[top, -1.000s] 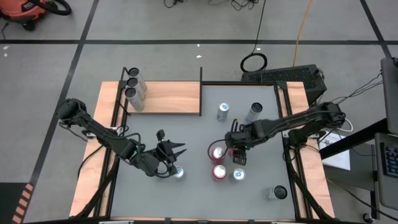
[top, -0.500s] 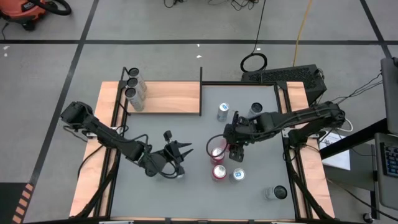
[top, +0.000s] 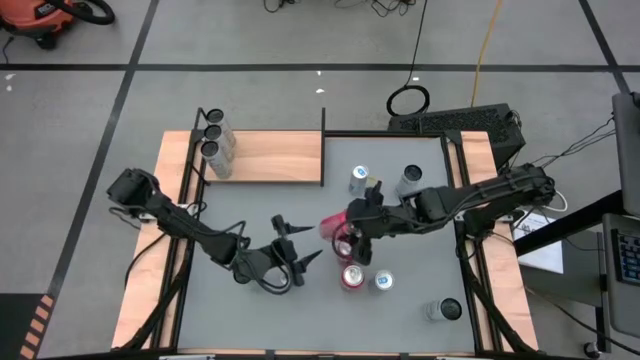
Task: Place canned beverage on shelf
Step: Put the top red soda can on the shelf
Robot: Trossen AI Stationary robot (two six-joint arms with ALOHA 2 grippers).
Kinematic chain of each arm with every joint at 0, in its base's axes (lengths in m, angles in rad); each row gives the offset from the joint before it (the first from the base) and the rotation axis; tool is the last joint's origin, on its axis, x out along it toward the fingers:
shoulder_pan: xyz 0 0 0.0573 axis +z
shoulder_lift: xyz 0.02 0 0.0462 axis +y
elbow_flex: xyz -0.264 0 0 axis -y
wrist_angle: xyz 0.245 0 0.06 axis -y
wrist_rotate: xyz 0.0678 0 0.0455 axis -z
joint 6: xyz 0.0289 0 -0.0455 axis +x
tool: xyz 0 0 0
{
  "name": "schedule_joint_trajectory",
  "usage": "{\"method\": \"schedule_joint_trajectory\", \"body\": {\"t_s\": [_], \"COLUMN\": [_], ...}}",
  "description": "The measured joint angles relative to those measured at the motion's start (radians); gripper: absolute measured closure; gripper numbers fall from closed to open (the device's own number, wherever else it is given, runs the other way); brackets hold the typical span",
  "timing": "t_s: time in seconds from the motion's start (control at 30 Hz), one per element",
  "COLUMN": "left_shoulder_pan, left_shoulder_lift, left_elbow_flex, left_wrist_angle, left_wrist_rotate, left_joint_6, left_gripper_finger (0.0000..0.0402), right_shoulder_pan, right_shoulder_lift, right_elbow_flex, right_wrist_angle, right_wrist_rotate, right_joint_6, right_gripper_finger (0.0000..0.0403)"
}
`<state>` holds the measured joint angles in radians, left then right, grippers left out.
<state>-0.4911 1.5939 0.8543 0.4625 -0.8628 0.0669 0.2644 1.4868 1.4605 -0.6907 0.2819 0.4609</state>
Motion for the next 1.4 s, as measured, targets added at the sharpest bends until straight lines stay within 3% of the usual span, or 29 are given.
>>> {"method": "schedule_joint_trajectory", "body": {"t_s": [0.27,0.5,0.63,0.8,1.13,1.4], "left_shoulder_pan": [0.003,0.038,0.049,0.052,0.052,0.051], "left_shoulder_lift": [0.004,0.004,0.004,0.004,0.004,0.004], "left_elbow_flex": [0.0,0.0,0.0,0.0,0.0,0.0], "left_wrist_angle": [0.084,0.11,0.124,0.118,0.085,0.079], "left_wrist_rotate": [-0.064,-0.109,-0.072,-0.046,-0.037,-0.047], "left_joint_6": [0.029,0.078,0.139,0.152,0.149,0.149], "left_gripper_finger": [0.0033,0.0026,0.0026,0.0038,0.0107,0.0107], "right_shoulder_pan": [0.014,0.013,0.012,0.012,0.012,0.012], "right_shoulder_lift": [0.001,0.045,0.069,0.109,0.131,0.131], "right_elbow_flex": [0.0,0.001,0.001,0.001,0.0,0.0], "right_wrist_angle": [0.11,0.183,0.244,0.327,0.35,0.354], "right_wrist_rotate": [0.05,0.064,0.055,0.004,0.004,0.003], "right_joint_6": [-0.032,-0.057,-0.062,-0.094,-0.111,-0.113], "right_gripper_finger": [0.0149,0.0149,0.0149,0.0149,0.0149,0.0149]}}
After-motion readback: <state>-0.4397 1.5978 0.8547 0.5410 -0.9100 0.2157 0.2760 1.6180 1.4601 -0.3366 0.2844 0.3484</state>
